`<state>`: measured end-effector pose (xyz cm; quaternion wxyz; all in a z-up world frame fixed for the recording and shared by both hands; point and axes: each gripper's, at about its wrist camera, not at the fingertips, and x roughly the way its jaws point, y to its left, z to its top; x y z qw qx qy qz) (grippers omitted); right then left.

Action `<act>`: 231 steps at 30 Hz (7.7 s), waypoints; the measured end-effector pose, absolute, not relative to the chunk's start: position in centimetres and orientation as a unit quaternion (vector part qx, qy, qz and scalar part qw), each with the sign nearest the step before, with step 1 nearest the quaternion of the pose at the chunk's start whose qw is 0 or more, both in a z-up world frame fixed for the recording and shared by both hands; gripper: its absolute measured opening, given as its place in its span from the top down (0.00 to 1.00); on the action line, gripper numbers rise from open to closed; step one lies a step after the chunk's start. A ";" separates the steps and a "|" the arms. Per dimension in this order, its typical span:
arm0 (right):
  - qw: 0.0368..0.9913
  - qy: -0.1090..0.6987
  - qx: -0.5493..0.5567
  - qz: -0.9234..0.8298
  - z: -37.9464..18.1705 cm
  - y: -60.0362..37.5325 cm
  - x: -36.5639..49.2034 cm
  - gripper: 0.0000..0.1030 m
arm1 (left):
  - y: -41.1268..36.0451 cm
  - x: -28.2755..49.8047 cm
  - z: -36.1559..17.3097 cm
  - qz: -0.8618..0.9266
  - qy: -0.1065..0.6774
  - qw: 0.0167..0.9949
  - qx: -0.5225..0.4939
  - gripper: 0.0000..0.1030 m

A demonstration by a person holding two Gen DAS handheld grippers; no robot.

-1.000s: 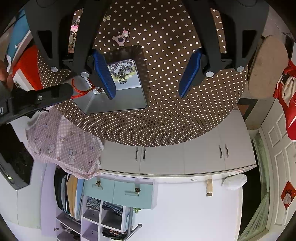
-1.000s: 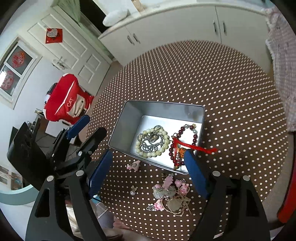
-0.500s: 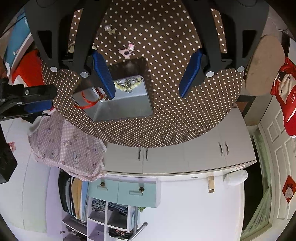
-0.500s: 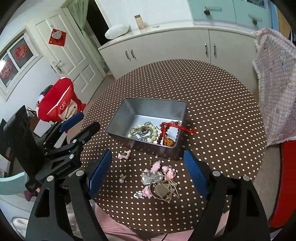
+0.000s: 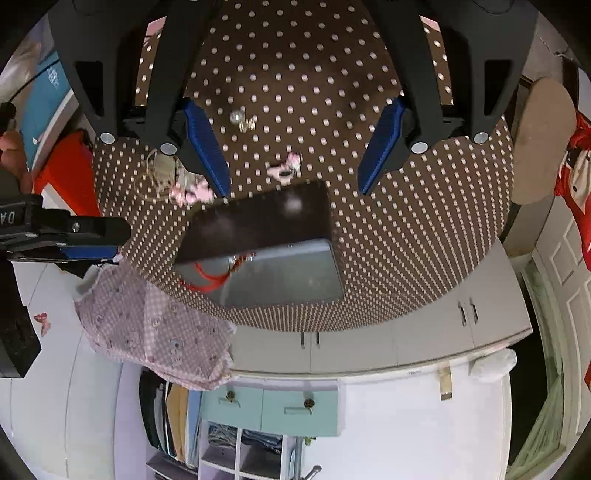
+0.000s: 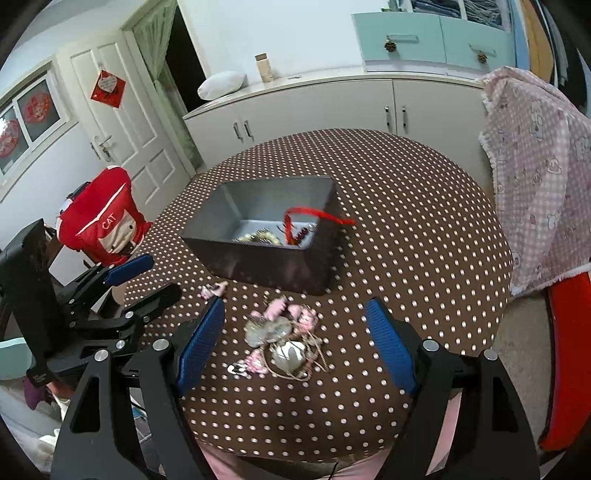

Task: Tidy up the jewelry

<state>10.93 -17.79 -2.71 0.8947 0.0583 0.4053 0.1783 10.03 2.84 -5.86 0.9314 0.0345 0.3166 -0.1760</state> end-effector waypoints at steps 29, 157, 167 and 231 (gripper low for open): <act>0.895 0.388 0.042 0.216 -4.9 -15.6 10.2 0.59 | 1.3 13.1 -9.6 -0.164 0.363 0.915 0.065 0.85; 0.893 0.401 0.075 0.190 -5.2 -18.7 10.1 0.54 | 2.0 7.3 -6.2 -0.220 0.296 0.930 0.013 0.37; 0.883 0.425 0.064 0.188 -7.7 -18.3 9.1 0.51 | 0.7 7.0 -9.0 -0.215 0.326 0.920 0.024 0.60; 0.945 0.254 0.035 0.203 2.7 -18.3 9.2 0.96 | 3.3 8.1 -1.6 -0.171 0.205 0.964 0.007 0.89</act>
